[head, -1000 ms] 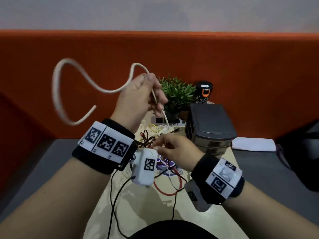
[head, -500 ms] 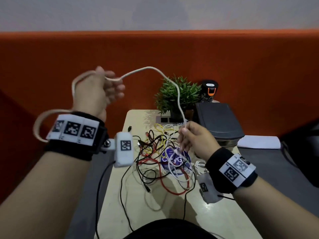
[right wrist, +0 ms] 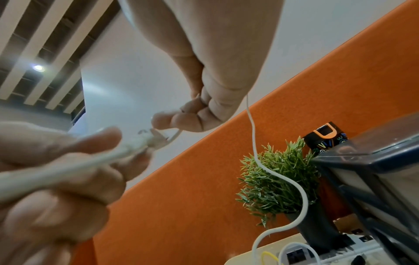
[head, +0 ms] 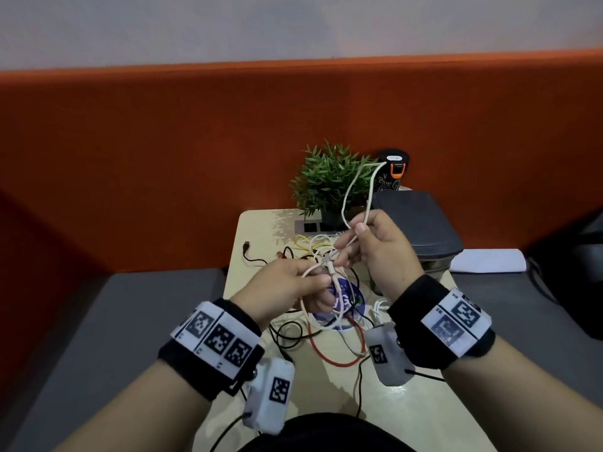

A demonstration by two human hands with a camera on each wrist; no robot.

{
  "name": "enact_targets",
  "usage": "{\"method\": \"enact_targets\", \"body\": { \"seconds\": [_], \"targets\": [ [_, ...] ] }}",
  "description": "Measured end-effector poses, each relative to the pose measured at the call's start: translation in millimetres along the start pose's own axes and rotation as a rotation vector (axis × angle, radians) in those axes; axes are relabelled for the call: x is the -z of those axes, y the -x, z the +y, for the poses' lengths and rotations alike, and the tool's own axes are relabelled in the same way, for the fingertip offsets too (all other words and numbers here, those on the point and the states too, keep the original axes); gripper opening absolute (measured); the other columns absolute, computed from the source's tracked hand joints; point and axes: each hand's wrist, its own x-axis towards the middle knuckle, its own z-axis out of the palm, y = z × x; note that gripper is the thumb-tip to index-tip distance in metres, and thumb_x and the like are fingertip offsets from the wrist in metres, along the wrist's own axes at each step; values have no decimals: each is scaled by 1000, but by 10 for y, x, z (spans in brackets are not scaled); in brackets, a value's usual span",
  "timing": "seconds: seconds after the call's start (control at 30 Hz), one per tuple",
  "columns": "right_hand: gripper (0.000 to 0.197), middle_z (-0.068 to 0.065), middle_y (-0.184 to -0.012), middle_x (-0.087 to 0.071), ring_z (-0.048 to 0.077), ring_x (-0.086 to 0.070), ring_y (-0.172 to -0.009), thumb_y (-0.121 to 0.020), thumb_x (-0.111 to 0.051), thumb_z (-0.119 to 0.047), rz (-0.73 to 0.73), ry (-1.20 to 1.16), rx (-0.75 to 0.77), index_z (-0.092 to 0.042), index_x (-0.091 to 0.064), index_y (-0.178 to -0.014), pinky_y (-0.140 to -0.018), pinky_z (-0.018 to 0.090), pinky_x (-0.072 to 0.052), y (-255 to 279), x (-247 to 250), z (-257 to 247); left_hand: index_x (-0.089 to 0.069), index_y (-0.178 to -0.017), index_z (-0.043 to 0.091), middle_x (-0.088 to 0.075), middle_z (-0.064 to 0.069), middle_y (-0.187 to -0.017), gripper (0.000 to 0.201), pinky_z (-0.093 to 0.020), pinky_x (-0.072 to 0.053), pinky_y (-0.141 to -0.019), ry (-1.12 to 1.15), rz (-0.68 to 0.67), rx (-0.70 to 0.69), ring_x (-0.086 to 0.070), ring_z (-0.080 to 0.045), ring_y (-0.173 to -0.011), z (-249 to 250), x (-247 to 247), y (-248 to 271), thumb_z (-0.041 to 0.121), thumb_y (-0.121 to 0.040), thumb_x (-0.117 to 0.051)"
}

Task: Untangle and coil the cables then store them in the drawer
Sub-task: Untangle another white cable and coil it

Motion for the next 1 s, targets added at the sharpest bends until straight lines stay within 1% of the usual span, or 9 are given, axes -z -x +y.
{"method": "enact_targets", "body": {
  "seconds": [0.17,0.37,0.47,0.6,0.67,0.73,0.87,0.93,1.0],
  "targets": [
    [19,13,-75,-64,20,-65,-54,-102,-32,-6,101,-109,-82,-10,-47,-91,-50,25,-51,-22,13,27,-66,-80,5,-70,-11,-74,18,-29,-52,-71,188,150,-200,-64,-19,-70,1,128,86,21,-83,-58],
    [7,16,-73,-70,28,-65,-52,-95,-49,-7,146,-63,-330,-4,-52,-89,-53,31,-51,-12,25,139,-64,-89,2,-46,-4,-46,38,-39,-53,-86,429,99,-375,-56,-21,-51,215,205,148,32,-89,-41],
    [22,13,-58,-65,25,-58,-42,-94,-58,-21,76,73,-393,-2,-55,-84,-45,27,-46,9,46,131,-65,-94,1,-34,1,-46,40,-36,-54,-72,438,89,-394,-40,-15,-42,286,206,133,30,-92,-38],
    [40,11,-47,-56,25,-51,-39,-88,-65,-36,71,400,-333,-11,-50,-60,-47,32,-43,18,86,72,-64,-104,2,-33,3,-53,35,-25,-36,-54,387,63,-366,-31,-11,-47,322,176,85,24,-92,-40],
    [30,8,-61,-60,22,-55,-54,-85,-68,-34,115,459,-153,-16,-52,-67,-58,35,-48,13,90,20,-61,-111,2,-36,2,-56,33,-23,-30,-52,363,43,-345,-30,-11,-49,332,147,75,18,-96,-37],
    [17,-2,-89,-59,12,-54,-75,-84,-69,-30,106,588,58,-24,-57,-94,-70,27,-46,34,72,-57,-60,-114,3,-37,2,-56,33,-24,-23,-51,361,27,-325,-26,-11,-49,338,108,76,12,-98,-33],
    [49,-7,-131,-43,5,-41,-119,-91,-60,-23,-30,767,246,-29,-42,-137,-100,23,-33,20,53,-90,-59,-117,0,-32,3,-54,35,-24,-18,-49,360,-6,-294,-22,-10,-47,379,33,87,11,-98,-32],
    [40,-5,-125,-56,5,-50,-113,-97,-51,-19,-126,696,181,-32,-46,-134,-98,28,-42,18,17,-62,-53,-120,-9,-29,5,-52,38,-22,-19,-44,348,14,-293,-20,-10,-45,410,-1,96,14,-99,-32],
    [36,0,-95,-64,13,-60,-86,-99,-42,-13,-173,641,133,-33,-52,-127,-83,35,-50,54,-25,-53,-54,-121,-7,-25,7,-51,40,-21,-17,-43,336,64,-313,-17,-10,-44,426,-26,90,20,-100,-33]
  ]
}}
